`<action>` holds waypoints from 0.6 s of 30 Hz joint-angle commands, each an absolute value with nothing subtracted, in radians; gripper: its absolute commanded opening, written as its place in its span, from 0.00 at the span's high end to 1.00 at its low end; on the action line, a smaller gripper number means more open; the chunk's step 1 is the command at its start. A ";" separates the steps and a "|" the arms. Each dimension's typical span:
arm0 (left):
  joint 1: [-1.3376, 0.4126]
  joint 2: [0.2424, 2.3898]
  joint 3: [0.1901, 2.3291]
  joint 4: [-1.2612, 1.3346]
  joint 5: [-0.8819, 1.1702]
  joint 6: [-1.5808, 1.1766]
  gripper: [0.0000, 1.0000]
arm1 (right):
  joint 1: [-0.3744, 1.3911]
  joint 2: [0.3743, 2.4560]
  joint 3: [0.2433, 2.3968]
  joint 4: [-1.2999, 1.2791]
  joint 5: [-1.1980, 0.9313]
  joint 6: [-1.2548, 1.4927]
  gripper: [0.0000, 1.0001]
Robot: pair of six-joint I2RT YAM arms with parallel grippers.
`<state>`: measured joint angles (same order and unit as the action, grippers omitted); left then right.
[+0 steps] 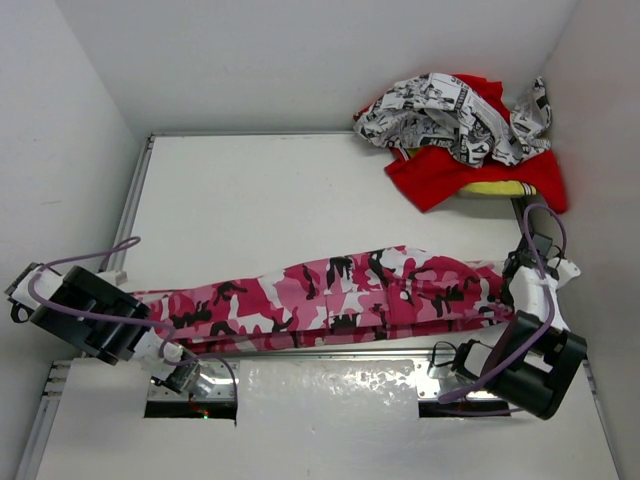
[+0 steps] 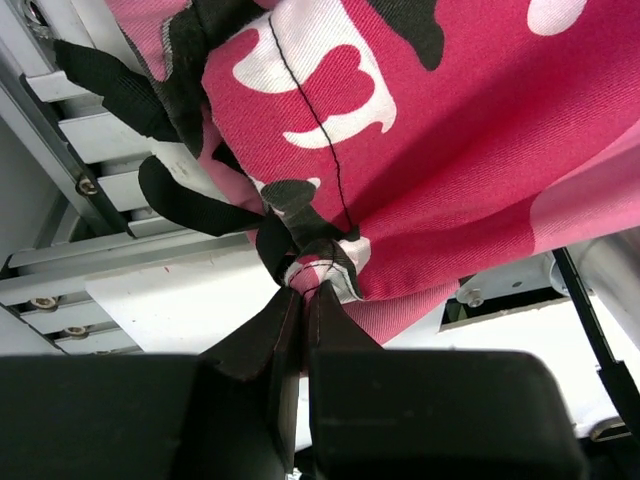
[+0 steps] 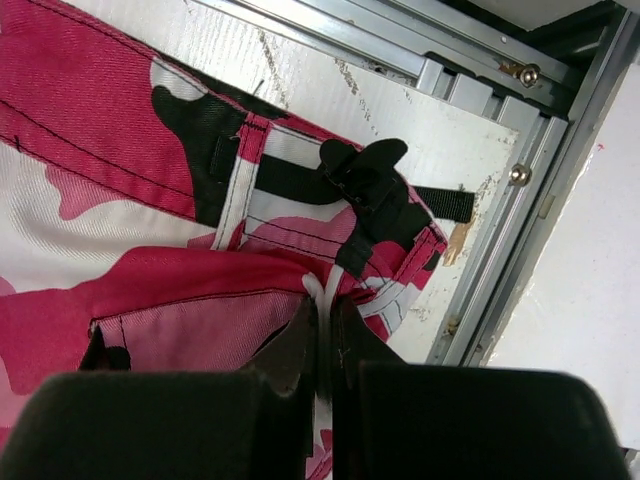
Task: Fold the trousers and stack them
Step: Fold the trousers
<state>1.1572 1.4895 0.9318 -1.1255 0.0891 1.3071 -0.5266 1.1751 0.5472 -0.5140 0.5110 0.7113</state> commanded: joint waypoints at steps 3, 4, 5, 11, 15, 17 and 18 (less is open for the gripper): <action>1.172 1.508 1.034 -1.037 0.031 1.380 1.00 | -0.554 1.178 0.629 -0.437 0.598 0.640 1.00; 1.172 1.515 1.040 -1.072 0.026 1.391 0.99 | -0.554 1.183 0.635 -0.437 0.597 0.634 1.00; 1.170 1.519 1.035 -1.092 0.020 1.422 0.85 | -0.554 1.184 0.635 -0.437 0.588 0.623 1.00; 1.195 1.506 0.951 -1.173 -0.112 1.566 0.39 | -0.552 1.161 0.614 -0.480 0.613 0.660 0.32; 1.209 1.575 1.269 -1.318 0.036 1.522 0.37 | -0.552 1.141 0.678 -0.488 0.652 0.629 0.23; 1.207 1.643 1.388 -1.318 0.181 1.385 0.42 | -0.551 1.134 0.738 -0.471 0.623 0.595 0.25; 1.194 1.667 1.466 -1.318 0.213 1.337 0.50 | -0.548 1.128 0.752 -0.460 0.595 0.583 0.26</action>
